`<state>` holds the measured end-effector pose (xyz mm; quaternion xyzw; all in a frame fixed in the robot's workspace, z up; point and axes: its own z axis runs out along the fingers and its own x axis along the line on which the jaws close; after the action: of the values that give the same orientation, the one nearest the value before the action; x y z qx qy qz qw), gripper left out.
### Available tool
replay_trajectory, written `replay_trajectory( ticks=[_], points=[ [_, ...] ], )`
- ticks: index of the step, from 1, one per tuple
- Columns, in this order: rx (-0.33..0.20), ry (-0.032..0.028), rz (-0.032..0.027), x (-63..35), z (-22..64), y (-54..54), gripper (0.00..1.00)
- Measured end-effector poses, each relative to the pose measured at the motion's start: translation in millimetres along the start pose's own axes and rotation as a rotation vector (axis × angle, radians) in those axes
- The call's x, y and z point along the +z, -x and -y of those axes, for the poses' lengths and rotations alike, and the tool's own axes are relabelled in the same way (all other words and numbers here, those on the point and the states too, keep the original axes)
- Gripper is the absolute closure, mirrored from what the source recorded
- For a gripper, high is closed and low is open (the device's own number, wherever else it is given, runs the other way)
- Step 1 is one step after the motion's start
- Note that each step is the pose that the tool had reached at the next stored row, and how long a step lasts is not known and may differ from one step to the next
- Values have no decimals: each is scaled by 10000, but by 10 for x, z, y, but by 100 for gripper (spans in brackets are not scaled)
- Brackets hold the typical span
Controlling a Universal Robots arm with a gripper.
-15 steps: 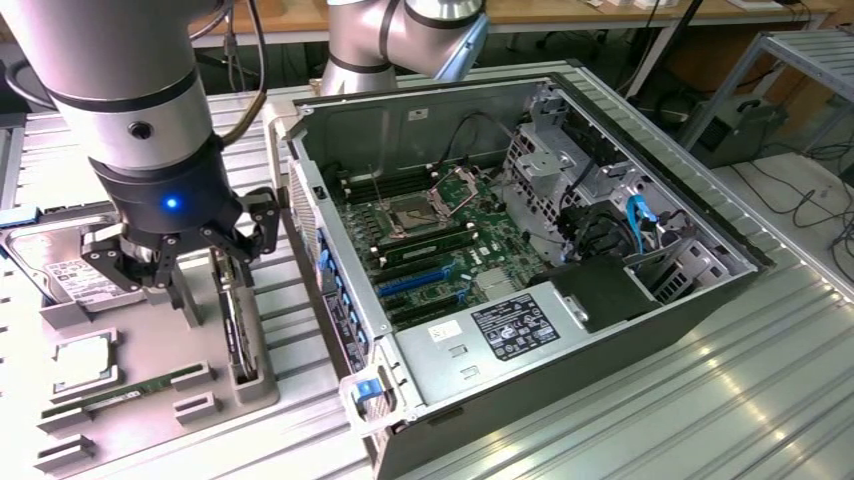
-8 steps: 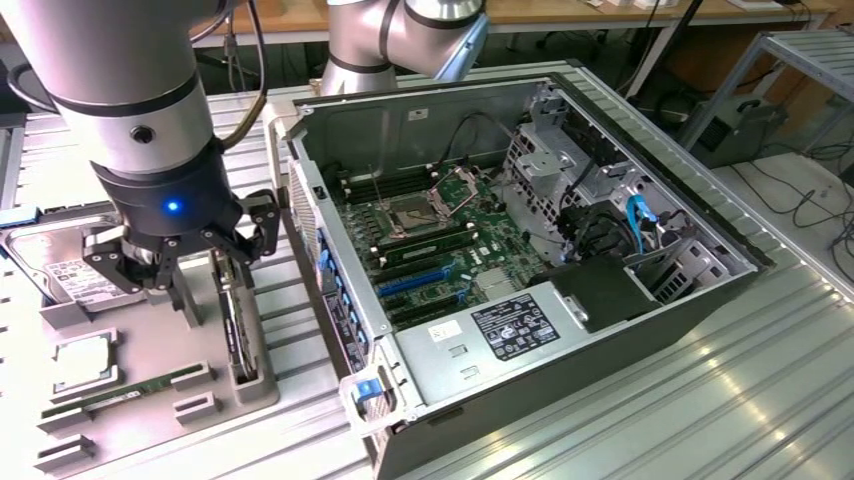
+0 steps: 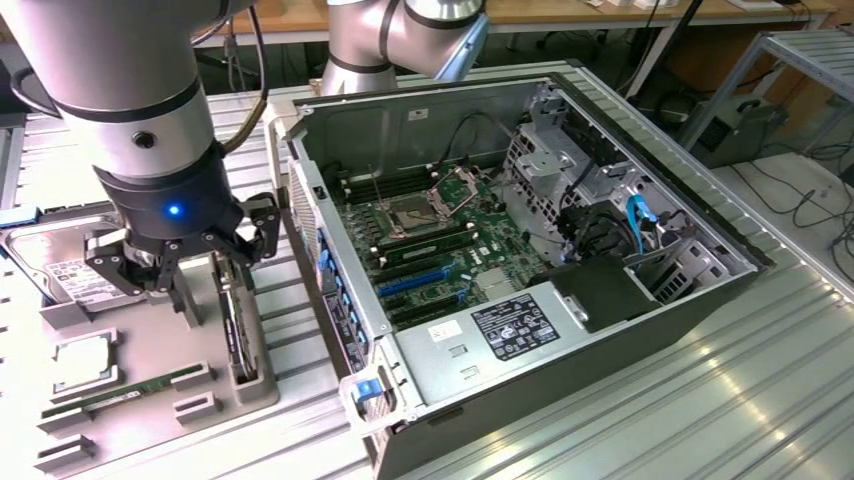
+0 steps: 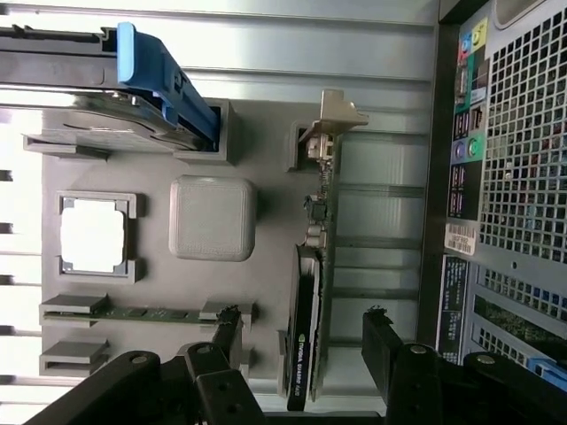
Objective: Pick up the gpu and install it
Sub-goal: 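Pick up the gpu and move the gpu toward the slot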
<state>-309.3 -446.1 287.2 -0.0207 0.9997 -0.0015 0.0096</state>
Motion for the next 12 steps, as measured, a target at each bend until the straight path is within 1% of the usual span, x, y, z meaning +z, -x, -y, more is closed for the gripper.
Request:
replay_trajectory(
  ticks=[2, 4, 5, 7, 9, 10, 11, 12],
  points=[
    [1, 1, 0, 75, 0, -2, 34],
    [0, 1, 1, 190, 5, -4, 34],
    [484, -9, -1, 328, 5, -6, 34],
    [986, -19, -7, 458, 0, -8, 34],
    [1034, -19, -6, 618, -9, 4, 34],
    [1034, -20, -6, 675, -9, 7, 55],
    [1038, -81, -6, 704, -9, 19, 55],
    [1041, -100, -6, 704, -10, 32, 72]
  ],
)
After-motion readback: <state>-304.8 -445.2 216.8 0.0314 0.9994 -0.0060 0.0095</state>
